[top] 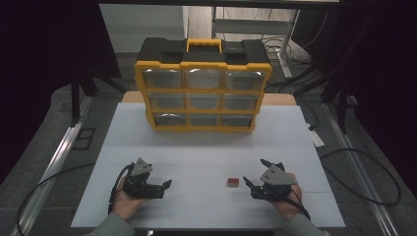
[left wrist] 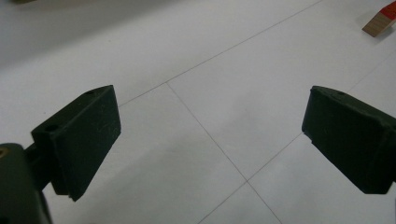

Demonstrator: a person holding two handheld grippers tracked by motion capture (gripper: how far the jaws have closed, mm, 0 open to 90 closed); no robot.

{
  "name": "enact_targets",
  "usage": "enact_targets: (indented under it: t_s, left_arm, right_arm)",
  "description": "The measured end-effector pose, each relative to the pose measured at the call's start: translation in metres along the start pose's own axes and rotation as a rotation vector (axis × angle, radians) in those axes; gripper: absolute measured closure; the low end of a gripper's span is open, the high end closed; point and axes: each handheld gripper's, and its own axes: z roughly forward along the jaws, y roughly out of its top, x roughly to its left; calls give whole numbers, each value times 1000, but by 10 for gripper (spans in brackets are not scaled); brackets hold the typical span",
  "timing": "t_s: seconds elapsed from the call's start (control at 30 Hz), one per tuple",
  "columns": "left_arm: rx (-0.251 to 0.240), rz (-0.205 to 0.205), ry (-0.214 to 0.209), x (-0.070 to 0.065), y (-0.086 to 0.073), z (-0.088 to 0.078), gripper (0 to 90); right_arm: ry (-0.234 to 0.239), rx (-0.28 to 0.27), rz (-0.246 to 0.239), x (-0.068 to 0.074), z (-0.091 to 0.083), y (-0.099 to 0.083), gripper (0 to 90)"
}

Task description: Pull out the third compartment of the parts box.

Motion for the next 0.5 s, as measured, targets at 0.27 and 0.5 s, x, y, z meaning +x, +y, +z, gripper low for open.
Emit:
enact_targets:
  t_s: [0.27,0.5]
  left_arm:
    - [8,4,-3,0,0,1,51]
    - [12,5,-4,0,0,1,51]
  right_arm:
    - [-26,5,-46,2,1,2,188]
    - [-46,11,-95,5,1,4,189]
